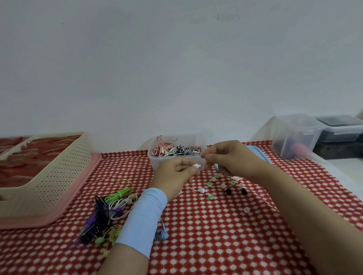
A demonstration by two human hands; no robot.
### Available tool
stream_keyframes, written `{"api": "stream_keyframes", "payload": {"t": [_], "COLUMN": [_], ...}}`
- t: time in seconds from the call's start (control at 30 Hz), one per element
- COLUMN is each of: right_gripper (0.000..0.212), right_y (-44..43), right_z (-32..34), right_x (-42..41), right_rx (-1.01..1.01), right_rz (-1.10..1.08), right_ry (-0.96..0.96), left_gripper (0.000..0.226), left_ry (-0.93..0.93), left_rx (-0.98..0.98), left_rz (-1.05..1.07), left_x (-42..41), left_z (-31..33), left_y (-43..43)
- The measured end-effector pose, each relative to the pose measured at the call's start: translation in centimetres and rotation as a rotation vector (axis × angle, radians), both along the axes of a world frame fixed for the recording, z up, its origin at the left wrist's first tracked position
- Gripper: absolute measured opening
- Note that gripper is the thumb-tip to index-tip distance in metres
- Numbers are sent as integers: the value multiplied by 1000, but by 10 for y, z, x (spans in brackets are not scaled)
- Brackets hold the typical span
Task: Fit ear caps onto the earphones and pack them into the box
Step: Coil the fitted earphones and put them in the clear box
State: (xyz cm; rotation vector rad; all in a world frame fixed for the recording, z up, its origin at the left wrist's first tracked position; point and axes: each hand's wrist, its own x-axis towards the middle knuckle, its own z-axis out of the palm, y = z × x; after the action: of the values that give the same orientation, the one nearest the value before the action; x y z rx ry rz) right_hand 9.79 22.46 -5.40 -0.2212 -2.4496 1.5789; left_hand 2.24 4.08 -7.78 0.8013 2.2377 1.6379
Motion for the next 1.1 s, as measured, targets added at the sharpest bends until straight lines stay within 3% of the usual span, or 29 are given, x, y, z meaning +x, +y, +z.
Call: {"api": "stream_keyframes", "payload": {"t": [0.13, 0.47, 0.77, 0.9, 1.1], "right_gripper": [17, 20, 24, 38, 31], "right_y": [-4, -1, -1, -1, -1], "right_z": [4, 0, -2, -1, 2], "right_x": [2, -8, -8, -7, -3], "right_rx": [-210, -368, -381, -405, -431], "right_rz": [83, 95, 133, 180, 222], "right_ry": [-21, -89, -112, -136, -167], "left_gripper": [14, 17, 17, 18, 16], "left_ry": [-58, -102, -164, -151, -164], "left_rx": [55, 138, 194, 188, 206], "left_rz": [27, 35, -63, -72, -88], "left_x": [-2, -1, -5, -6, -6], "left_z": [0, 2, 0, -1, -3], "left_y": [0, -1, -2, -3, -3]}}
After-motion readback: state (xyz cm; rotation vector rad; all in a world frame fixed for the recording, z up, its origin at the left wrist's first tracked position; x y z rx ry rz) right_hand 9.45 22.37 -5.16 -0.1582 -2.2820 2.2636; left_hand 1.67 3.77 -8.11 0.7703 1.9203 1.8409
